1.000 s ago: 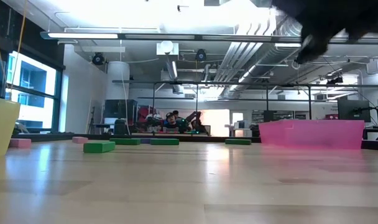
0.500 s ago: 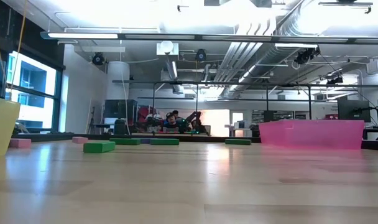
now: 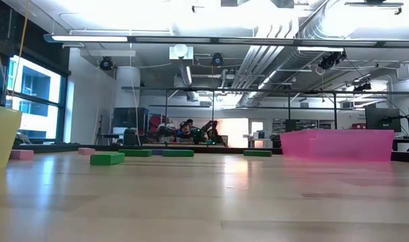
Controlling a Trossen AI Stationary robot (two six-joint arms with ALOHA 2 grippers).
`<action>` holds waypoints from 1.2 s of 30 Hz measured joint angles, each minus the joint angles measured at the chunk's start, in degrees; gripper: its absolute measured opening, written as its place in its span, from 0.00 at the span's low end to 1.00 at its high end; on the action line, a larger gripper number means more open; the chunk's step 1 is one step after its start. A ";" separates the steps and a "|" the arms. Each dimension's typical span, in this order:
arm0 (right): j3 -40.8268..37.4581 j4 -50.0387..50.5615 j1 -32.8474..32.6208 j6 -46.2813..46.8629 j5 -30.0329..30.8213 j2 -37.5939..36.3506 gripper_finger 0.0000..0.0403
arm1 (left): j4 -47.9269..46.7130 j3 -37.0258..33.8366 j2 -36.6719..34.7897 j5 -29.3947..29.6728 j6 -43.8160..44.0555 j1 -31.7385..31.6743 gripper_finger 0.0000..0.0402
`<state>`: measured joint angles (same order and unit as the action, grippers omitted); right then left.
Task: Sort blocks
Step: Put the blue block into the yellow bin
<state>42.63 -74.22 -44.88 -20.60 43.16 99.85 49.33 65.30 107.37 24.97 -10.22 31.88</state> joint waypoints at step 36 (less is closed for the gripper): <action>0.04 7.61 -2.16 2.14 11.47 -0.22 0.43 | -4.16 0.07 0.32 17.93 -7.88 4.65 0.19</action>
<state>42.68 -66.61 -47.04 -18.46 54.63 99.63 45.17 65.36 107.69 42.90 -18.10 36.53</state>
